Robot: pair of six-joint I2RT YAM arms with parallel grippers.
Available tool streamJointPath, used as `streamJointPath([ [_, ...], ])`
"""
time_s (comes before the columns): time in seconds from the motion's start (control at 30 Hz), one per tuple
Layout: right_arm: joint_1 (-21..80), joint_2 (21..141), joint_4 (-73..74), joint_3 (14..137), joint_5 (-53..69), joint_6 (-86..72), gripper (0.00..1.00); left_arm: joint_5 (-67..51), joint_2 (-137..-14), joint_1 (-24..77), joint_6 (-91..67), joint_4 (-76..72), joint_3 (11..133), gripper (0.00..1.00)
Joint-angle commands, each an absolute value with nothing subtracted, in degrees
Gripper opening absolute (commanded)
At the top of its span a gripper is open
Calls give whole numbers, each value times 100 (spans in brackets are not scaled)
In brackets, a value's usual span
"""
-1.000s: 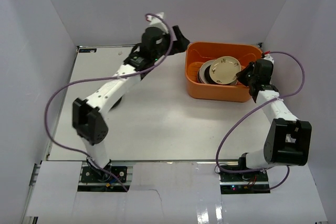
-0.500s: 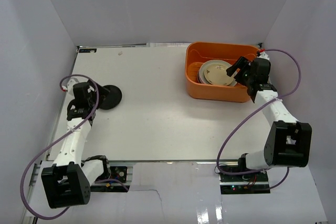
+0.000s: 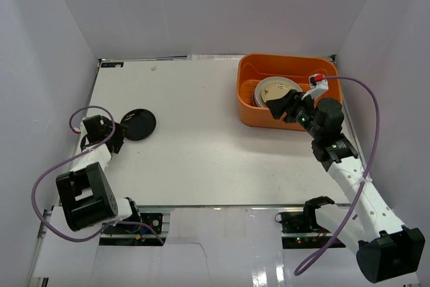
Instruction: Place the plates into the plastic bin on the countertop
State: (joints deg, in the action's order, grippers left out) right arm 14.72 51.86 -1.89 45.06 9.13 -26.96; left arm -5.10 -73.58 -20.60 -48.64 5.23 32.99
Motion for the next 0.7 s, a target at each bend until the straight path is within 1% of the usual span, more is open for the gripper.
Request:
streamJointPath([
  [0.0,1914,4967,-220,4150,1072,-2601,62,-1010,-7706,-2109,-5000,-376,3305,71],
  [0.13,2512,4895,-263,3929,968,-2654,57,-1151,-8172,-2118,-5115,-755,3226,64],
  [0.17,2783,4939,-272,3920,906,-2654,57,-1186,-8278,-2118,-5124,-904,3226,59],
  [0.27,3180,5097,-281,4008,581,-2628,56,-1222,-8639,-2118,-5247,-1019,3243,50],
  [0.3,3425,5211,-299,4034,493,-2628,56,-1239,-8692,-2118,-5273,-1046,3226,38],
  [0.4,3866,5439,-404,4087,203,-2672,56,-1222,-8754,-2118,-5300,-1099,3191,18],
  [0.43,3972,5519,-430,4139,115,-2681,56,-1222,-8745,-2118,-5309,-1090,3190,4],
  [0.47,4173,5607,-431,4166,71,-2698,57,-1239,-8684,-2118,-5309,-1055,3199,0],
  [0.5,4270,5781,-448,4192,27,-2707,58,-1283,-8623,-2118,-5300,-1046,3208,0],
  [0.53,4393,5861,-518,4227,-122,-2716,64,-1344,-8544,-2118,-5291,-1081,3173,0],
  [0.6,4726,6150,-589,4385,-228,-2725,70,-1580,-8185,-2109,-5326,-1142,3120,0],
  [0.63,4833,6265,-598,4473,-307,-2725,78,-1713,-8035,-2109,-5335,-1151,3068,0],
  [0.67,5008,6519,-572,4700,-342,-2716,81,-1853,-7877,-2083,-5344,-1169,3041,0],
])
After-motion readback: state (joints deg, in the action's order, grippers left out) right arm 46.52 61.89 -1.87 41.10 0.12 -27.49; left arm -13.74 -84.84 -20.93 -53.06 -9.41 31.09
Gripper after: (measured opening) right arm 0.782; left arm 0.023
